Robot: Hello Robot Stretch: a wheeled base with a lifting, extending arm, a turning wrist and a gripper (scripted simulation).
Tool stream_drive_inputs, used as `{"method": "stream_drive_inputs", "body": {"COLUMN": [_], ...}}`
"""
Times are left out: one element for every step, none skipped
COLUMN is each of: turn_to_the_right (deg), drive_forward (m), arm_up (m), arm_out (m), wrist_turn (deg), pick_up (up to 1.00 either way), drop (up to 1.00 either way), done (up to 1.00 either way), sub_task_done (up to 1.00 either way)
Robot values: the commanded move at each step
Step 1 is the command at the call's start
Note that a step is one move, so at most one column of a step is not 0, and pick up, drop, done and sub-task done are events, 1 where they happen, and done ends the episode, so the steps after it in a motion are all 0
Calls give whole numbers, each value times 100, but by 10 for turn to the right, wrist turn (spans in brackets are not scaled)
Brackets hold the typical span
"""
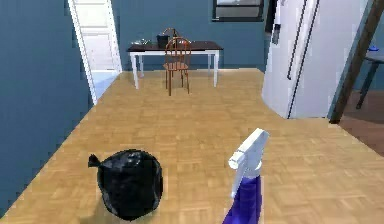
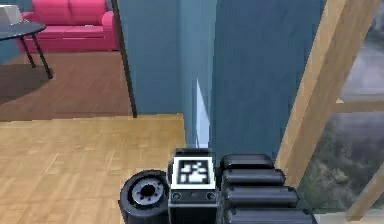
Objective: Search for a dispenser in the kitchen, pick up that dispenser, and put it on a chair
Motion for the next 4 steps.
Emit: {"method": "stream_drive_inputs", "body": {"turn_to_the_right": [150,30,0,-210], "drive_forward": [0,0,95,0], "arm_up": [0,0,0,0], "arm_out": [0,0,0,0], "wrist_turn": [0,0,0,0], "pick_up": [0,0,0,0], "drop": [0,0,0,0], "done": [0,0,0,0], "sub_task_done": [0,0,0,0]}}
